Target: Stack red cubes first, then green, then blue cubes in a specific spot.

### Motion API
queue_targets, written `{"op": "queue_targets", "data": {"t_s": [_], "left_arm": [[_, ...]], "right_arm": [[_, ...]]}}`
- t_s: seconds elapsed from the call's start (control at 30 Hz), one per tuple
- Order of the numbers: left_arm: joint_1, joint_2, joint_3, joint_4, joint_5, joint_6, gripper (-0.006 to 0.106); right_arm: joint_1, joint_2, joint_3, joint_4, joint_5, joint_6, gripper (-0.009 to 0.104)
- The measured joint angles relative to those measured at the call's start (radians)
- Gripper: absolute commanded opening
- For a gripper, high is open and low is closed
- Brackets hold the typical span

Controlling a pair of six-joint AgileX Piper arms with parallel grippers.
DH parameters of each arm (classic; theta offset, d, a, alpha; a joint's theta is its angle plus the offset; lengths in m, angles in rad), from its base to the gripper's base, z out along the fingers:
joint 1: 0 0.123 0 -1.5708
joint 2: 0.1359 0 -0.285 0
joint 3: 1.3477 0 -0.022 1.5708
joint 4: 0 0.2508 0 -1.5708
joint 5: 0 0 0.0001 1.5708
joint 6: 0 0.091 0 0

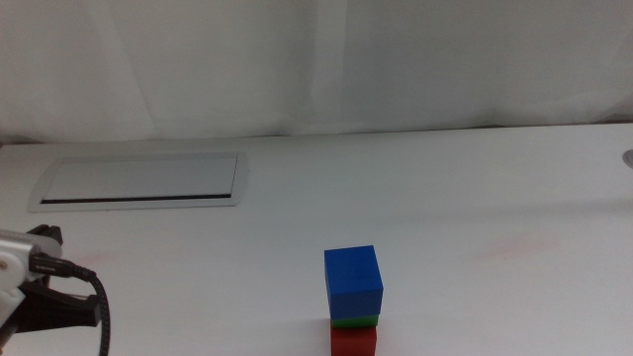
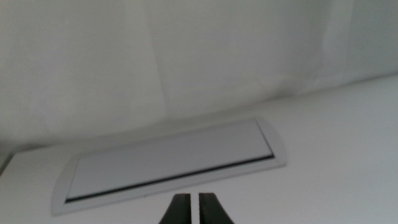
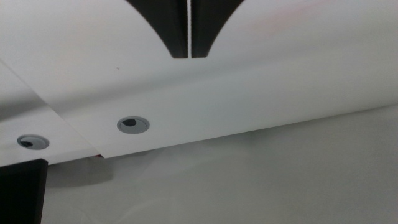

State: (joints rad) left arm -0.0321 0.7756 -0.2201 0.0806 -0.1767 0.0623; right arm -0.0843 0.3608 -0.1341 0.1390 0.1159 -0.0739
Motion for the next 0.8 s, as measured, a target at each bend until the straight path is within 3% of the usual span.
{"op": "queue_targets", "data": {"t_s": [0.3, 0.57, 0.8], "left_arm": [[0.0, -0.091, 0.07, 0.029, -0.136, -0.016, -0.001], [0.0, -0.417, 0.071, 0.043, 0.217, -0.048, -0.001], [0.0, -0.479, 0.071, 0.043, 0.352, -0.145, -0.001]], "right_arm": [[0.0, -0.029, 0.002, -0.008, -0.192, -0.054, -0.002], [0.0, -0.26, 0.002, 0.025, 0.039, -0.053, -0.002], [0.0, -0.302, 0.002, 0.032, 0.124, -0.05, -0.002]]}}
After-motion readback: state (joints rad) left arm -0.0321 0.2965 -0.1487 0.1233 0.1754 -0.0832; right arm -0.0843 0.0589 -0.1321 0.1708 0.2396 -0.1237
